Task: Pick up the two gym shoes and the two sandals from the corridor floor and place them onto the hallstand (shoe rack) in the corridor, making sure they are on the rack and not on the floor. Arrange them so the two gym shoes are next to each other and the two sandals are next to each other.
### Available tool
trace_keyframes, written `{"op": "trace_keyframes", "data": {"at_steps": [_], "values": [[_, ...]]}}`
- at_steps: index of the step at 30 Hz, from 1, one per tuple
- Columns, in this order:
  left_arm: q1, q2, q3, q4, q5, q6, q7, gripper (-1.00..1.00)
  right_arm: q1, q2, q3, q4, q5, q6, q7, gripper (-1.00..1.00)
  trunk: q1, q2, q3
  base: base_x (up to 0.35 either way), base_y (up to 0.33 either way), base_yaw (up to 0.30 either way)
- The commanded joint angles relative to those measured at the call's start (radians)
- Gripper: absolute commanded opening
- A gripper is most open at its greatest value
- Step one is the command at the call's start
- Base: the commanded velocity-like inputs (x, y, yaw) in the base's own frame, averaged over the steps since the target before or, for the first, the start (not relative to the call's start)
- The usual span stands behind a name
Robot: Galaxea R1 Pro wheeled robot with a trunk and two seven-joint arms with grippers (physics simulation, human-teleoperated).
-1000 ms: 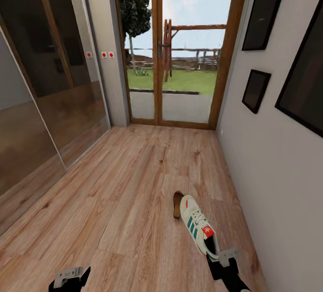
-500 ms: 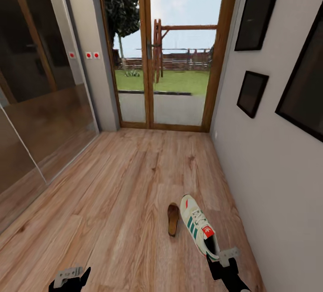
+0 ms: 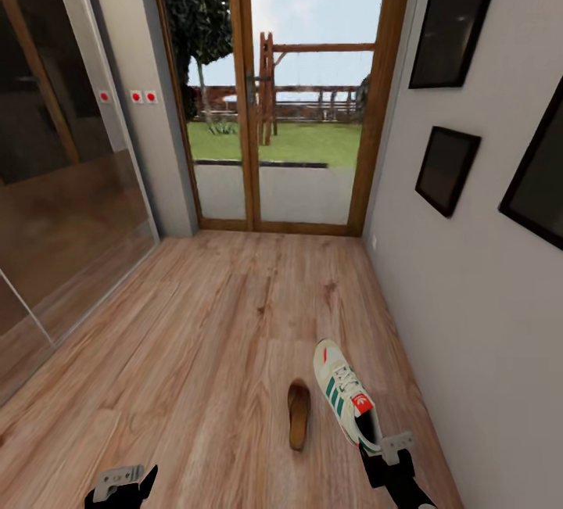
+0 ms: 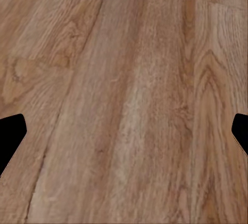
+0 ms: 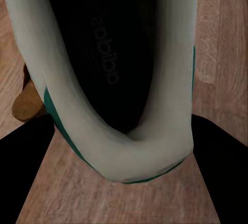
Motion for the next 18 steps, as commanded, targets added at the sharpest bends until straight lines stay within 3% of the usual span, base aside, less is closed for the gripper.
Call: {"op": "trace_keyframes", "data": {"at_steps": [1, 18], "values": [[-0.001, 0.000, 0.007, 0.001, 0.001, -0.001, -0.010, 1.00, -0.001, 0.001, -0.009, -0.001, 0.002, -0.003, 0.008, -1.00, 0.000, 0.000, -0.001, 0.339, 0.000, -0.021], [-0.001, 0.000, 0.007, 0.001, 0.001, -0.001, -0.010, 1.00, -0.001, 0.001, -0.009, 0.000, 0.002, -0.003, 0.008, -1.00, 0.000, 0.000, 0.005, 0.334, 0.000, -0.166]]}}
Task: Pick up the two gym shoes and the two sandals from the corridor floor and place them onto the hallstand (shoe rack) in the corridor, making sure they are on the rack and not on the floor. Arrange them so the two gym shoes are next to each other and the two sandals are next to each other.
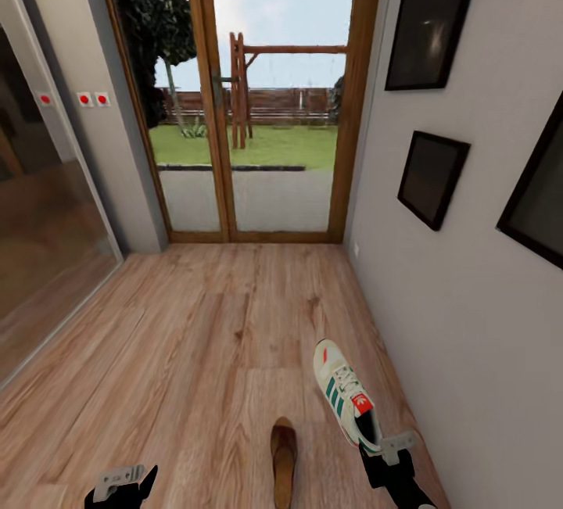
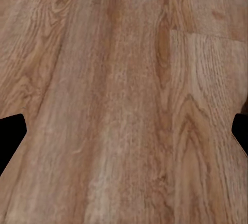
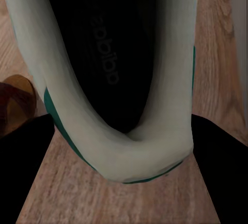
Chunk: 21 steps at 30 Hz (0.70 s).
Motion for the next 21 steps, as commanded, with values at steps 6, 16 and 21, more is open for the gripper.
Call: {"op": "trace_keyframes", "data": {"at_steps": [6, 16, 21], "values": [[-0.001, 0.000, 0.007, 0.001, 0.001, -0.001, -0.010, 1.00, -0.001, 0.001, -0.008, 0.000, 0.002, -0.003, 0.008, -1.00, 0.000, 0.000, -0.001, 0.216, 0.000, -0.028], [-0.001, -0.002, 0.007, 0.001, 0.001, -0.001, -0.010, 1.00, -0.001, 0.001, -0.007, 0.000, 0.002, -0.003, 0.008, -1.00, 0.000, 0.000, -0.001, 0.082, -0.024, -0.004], [-0.001, -0.002, 0.007, 0.001, 0.001, -0.001, -0.010, 1.00, -0.001, 0.001, -0.007, 0.000, 0.002, -0.003, 0.008, -1.00, 0.000, 0.000, -0.001, 0.221, -0.135, 0.000]]}}
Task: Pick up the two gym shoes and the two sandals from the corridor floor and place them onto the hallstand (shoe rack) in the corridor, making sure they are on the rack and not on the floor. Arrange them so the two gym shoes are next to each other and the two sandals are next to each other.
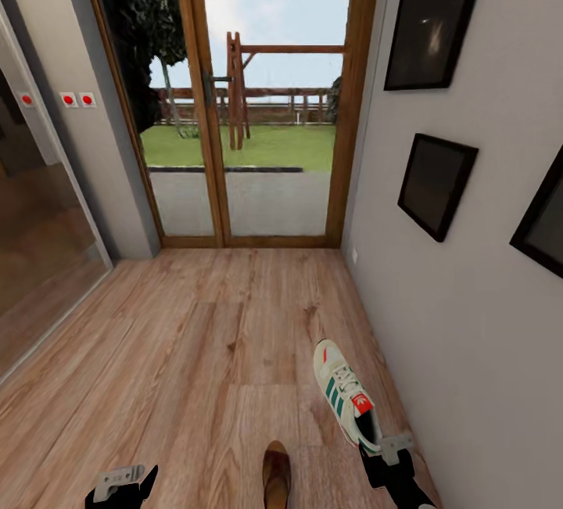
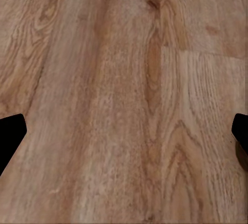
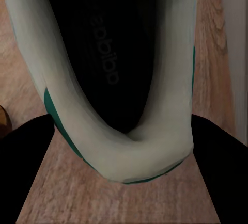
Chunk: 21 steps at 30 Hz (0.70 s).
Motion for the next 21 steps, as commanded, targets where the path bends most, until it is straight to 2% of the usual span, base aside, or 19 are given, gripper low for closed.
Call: {"op": "trace_keyframes", "data": {"at_steps": [1, 8, 12, 14, 15, 17, 18, 19, 21], "values": [[-0.001, -0.001, 0.007, 0.001, 0.001, 0.000, -0.010, 1.00, -0.001, 0.001, -0.008, 0.000, 0.003, -0.003, 0.008, -1.00, 0.000, 0.000, -0.001, 0.226, -0.138, 0.000], [-0.001, -0.001, 0.007, 0.000, 0.001, 0.000, -0.010, 1.00, -0.001, 0.005, -0.008, -0.001, 0.003, -0.002, 0.010, -1.00, 0.000, 0.000, -0.001, 0.083, -0.044, 0.000], [-0.008, -0.013, 0.005, 0.000, -0.005, 0.004, 0.038, 1.00, -0.003, 0.052, -0.002, -0.049, 0.004, 0.012, 0.014, -1.00, 0.000, 0.000, -0.001, 0.003, -0.001, 0.000], [-0.012, -0.028, 0.001, -0.001, -0.006, 0.005, 0.081, 1.00, -0.011, 0.082, 0.001, -0.087, 0.005, 0.044, 0.015, -1.00, 0.000, 0.000, -0.001, 0.001, 0.000, 0.000], [-0.015, -0.043, -0.003, -0.002, -0.009, 0.006, 0.108, 1.00, -0.022, 0.103, 0.004, -0.118, 0.005, 0.082, 0.015, -1.00, 0.000, 0.000, -0.001, 0.000, 0.000, 0.000], [-0.017, -0.059, -0.010, -0.003, -0.014, 0.007, 0.131, 1.00, -0.037, 0.125, 0.010, -0.155, 0.005, 0.134, 0.016, -1.00, 0.000, 0.000, -0.001, 0.000, 0.000, 0.000], [-0.018, -0.072, -0.017, -0.007, -0.019, 0.010, 0.150, 1.00, -0.055, 0.143, 0.021, -0.194, 0.005, 0.194, 0.019, -1.00, 0.000, 0.000, -0.001, 0.000, 0.000, 0.000], [-0.019, -0.076, -0.022, -0.009, -0.022, 0.012, 0.157, 1.00, -0.065, 0.143, 0.029, -0.213, 0.004, 0.225, 0.021, -1.00, 0.000, 0.000, -0.001, 0.000, 0.000, 0.000], [-0.042, -0.087, -0.035, -0.010, -0.032, 0.017, 0.175, 1.00, -0.106, 0.143, 0.074, -0.281, 0.002, 0.340, 0.034, -1.00, 0.000, 0.000, -0.001, 0.000, 0.000, 0.000]]}}
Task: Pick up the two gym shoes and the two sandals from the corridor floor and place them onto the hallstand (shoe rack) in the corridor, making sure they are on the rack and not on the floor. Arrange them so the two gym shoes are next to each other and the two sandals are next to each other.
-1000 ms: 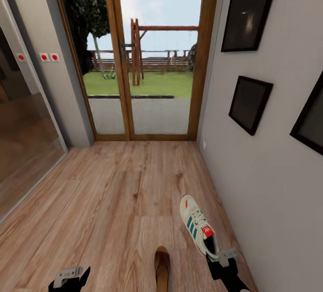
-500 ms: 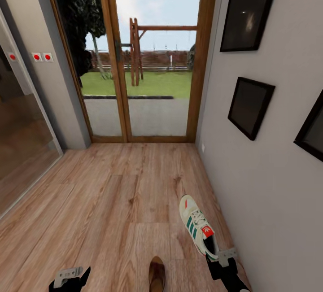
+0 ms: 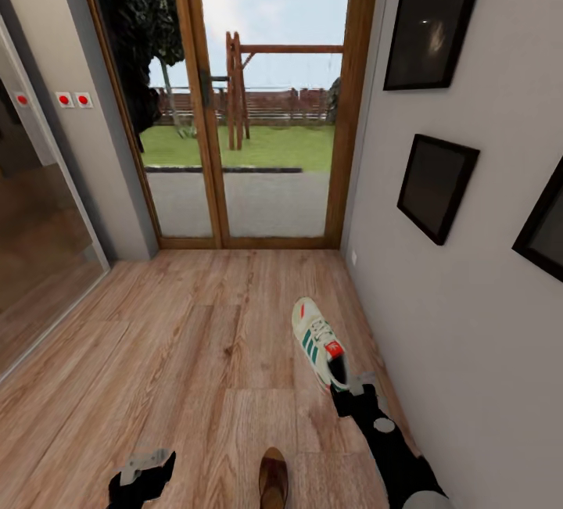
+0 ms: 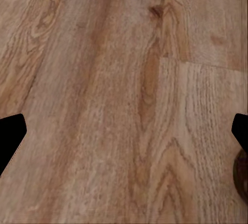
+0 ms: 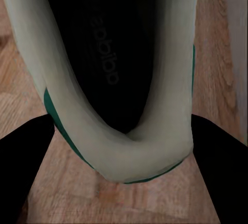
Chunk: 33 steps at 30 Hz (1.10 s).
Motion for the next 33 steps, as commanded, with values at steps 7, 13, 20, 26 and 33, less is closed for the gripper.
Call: {"op": "trace_keyframes", "data": {"at_steps": [7, 13, 20, 26, 33], "values": [[-0.092, 0.002, -0.003, 0.023, -0.012, 0.100, 0.002, 1.00, -0.215, 0.001, 0.148, -0.119, -0.211, 0.241, 0.069, -1.00, 0.000, 0.000, -0.001, 0.000, 0.000, 0.000], [-0.100, 0.006, -0.007, 0.023, -0.015, 0.149, 0.001, 1.00, -0.251, 0.001, 0.252, -0.220, -0.360, 0.332, 0.105, -1.00, 0.000, 0.000, -0.001, 0.000, 0.000, 0.000], [-0.097, 0.004, -0.017, 0.023, -0.037, 0.155, 0.003, 1.00, -0.254, 0.001, 0.312, -0.332, -0.393, 0.424, 0.303, -1.00, 0.000, 0.000, -0.001, 0.000, 0.000, 0.000], [-0.089, 0.008, -0.020, 0.018, -0.042, 0.145, 0.002, 1.00, -0.254, 0.001, 0.313, -0.338, -0.395, 0.440, 0.345, -1.00, 0.000, 0.000, -0.001, 0.000, 0.000, 0.000], [-0.087, 0.010, -0.017, 0.018, -0.043, 0.142, 0.005, 1.00, -0.254, 0.001, 0.314, -0.338, -0.395, 0.444, 0.348, -1.00, 0.000, 0.000, -0.001, 0.088, -0.047, 0.000]]}}
